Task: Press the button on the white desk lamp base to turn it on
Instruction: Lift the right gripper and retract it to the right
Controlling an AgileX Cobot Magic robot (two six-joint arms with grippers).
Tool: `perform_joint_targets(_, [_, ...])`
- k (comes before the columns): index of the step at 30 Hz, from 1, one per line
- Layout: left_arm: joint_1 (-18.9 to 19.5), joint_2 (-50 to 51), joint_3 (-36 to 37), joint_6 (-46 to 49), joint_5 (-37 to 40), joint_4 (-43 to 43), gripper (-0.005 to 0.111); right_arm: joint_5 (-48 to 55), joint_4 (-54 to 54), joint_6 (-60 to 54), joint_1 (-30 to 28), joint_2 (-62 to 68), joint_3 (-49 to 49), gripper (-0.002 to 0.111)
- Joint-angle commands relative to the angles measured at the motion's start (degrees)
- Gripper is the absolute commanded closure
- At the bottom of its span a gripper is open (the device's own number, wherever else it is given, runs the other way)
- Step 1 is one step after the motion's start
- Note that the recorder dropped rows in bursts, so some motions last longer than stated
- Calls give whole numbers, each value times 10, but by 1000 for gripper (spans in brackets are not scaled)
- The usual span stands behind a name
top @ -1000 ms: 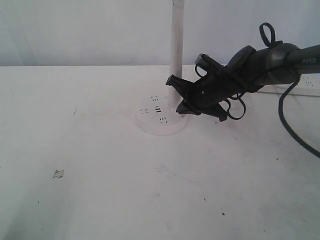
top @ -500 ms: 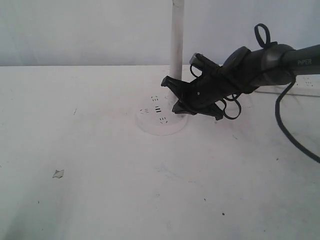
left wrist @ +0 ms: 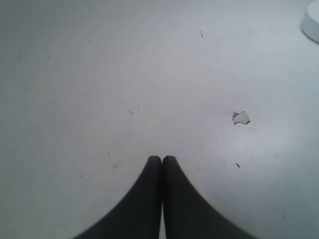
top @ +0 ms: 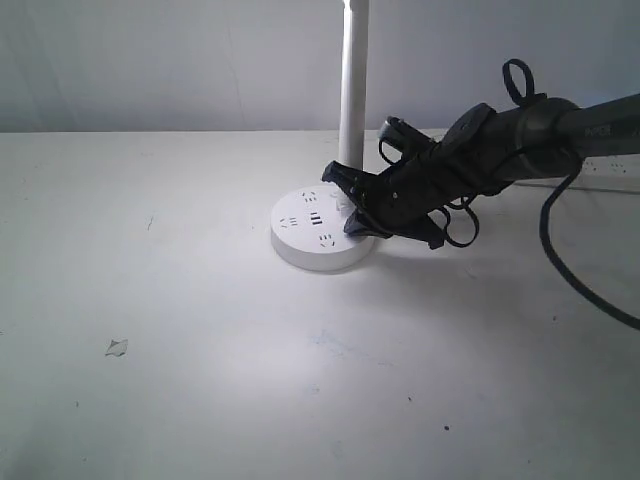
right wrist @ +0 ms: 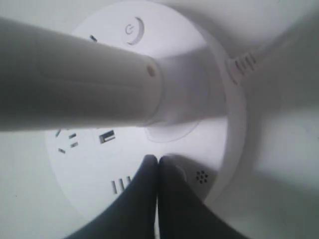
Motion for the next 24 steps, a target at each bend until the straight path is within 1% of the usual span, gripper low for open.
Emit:
perform_joint_targets(1, [-5, -2, 1, -1, -1, 0, 107, -4, -5, -7, 0, -19, -1, 108])
perform_joint_targets(5, [-5, -2, 1, -1, -1, 0, 107, -6, -6, -11, 0, -66, -1, 108])
perform_joint_targets(8, [-5, -2, 1, -1, -1, 0, 107, -6, -7, -52, 0, -96, -1, 108])
perform_joint_targets(16, [-5, -2, 1, -1, -1, 0, 107, 2, -9, -111, -1, -136, -1, 108])
perform_joint_targets(19, [-5, -2, 1, -1, -1, 0, 107, 14, -45, -112, -1, -145, -1, 108])
perform_joint_targets(24, [-5, -2, 1, -1, -1, 0, 107, 68, -149, -107, -1, -169, -1, 108])
